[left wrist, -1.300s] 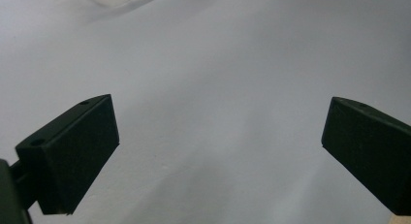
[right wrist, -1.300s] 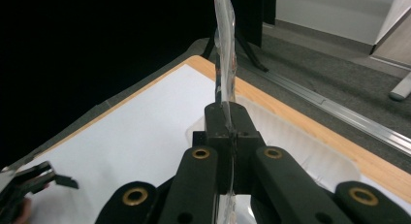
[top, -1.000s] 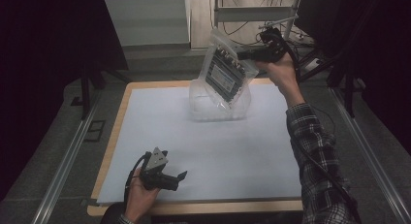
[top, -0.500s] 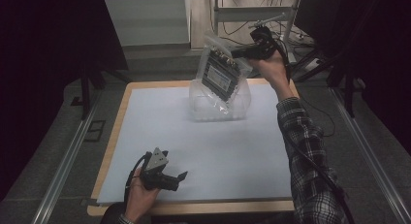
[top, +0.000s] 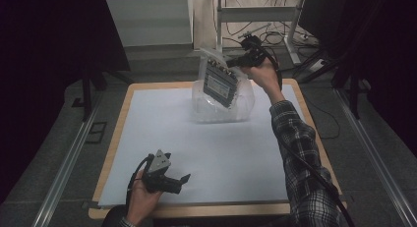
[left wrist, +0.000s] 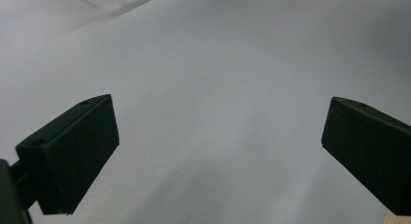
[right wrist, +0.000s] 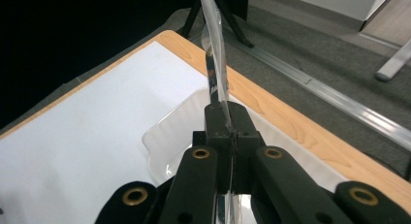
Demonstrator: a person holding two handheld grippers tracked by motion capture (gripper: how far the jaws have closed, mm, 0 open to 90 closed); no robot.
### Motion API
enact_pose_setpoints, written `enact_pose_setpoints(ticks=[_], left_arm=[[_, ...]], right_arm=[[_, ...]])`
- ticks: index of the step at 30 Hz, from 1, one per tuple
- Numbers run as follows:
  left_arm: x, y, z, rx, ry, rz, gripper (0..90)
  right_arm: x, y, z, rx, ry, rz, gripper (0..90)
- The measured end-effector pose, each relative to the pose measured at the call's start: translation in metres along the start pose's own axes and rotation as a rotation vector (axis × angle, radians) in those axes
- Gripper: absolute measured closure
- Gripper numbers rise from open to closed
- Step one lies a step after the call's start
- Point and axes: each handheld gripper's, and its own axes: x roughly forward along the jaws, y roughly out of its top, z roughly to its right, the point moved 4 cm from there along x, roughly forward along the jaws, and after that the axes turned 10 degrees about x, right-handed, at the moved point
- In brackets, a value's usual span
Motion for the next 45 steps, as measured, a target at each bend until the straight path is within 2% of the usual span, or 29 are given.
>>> enact_pose_setpoints(ticks=[3, 5, 9, 13, 15, 18, 21, 23, 25, 27, 33, 39, 42, 45], left_arm=[[0.000, 0.000, 0.000, 0.002, -0.001, -0.004, 0.0], [0.001, 0.000, 0.001, 0.003, -0.004, -0.004, 0.0], [0.002, 0.000, 0.002, 0.010, -0.007, -0.010, 0.0], [0.002, 0.000, 0.003, 0.009, -0.009, -0.011, 0.0], [0.002, 0.000, 0.003, 0.008, -0.010, -0.010, 0.0], [0.002, 0.000, 0.003, 0.010, -0.009, -0.011, 0.0], [0.002, 0.000, 0.002, 0.013, -0.010, -0.014, 0.0], [0.002, 0.000, 0.002, 0.009, -0.009, -0.014, 0.0], [0.002, 0.000, 0.002, 0.009, -0.008, -0.014, 0.0], [0.002, 0.000, 0.002, 0.010, -0.007, -0.015, 0.0], [0.002, 0.000, 0.002, 0.011, -0.007, -0.017, 0.0], [0.002, 0.000, 0.002, 0.010, -0.006, -0.014, 0.0], [0.002, 0.000, 0.003, 0.011, -0.007, -0.012, 0.0], [0.002, 0.000, 0.003, 0.010, -0.009, -0.010, 0.0]], right_arm=[[0.005, -0.002, 0.003, -0.003, -0.033, -0.004, 89.1], [0.007, -0.002, 0.003, 0.007, -0.036, 0.001, 89.1], [0.014, -0.002, 0.000, 0.002, -0.067, -0.011, 89.1], [0.022, 0.000, -0.002, -0.017, -0.127, -0.016, 89.1], [0.024, 0.000, 0.000, -0.010, -0.150, -0.013, 89.1], [0.024, 0.000, 0.005, 0.017, -0.144, -0.009, 89.0], [0.020, 0.002, 0.008, 0.057, -0.102, -0.011, 87.9], [0.017, 0.005, 0.008, 0.059, -0.106, -0.016, 86.1], [0.017, 0.006, 0.006, 0.033, -0.113, -0.024, 80.9], [0.018, 0.005, 0.007, 0.017, -0.139, -0.023, 75.5], [0.020, 0.002, 0.013, 0.006, -0.200, -0.027, 55.3], [0.011, 0.009, 0.008, -0.034, -0.217, 0.004, 38.5], [0.005, 0.009, 0.008, -0.040, -0.230, 0.015, 32.8], [-0.003, 0.008, 0.008, -0.034, -0.213, 0.038, 30.4]])
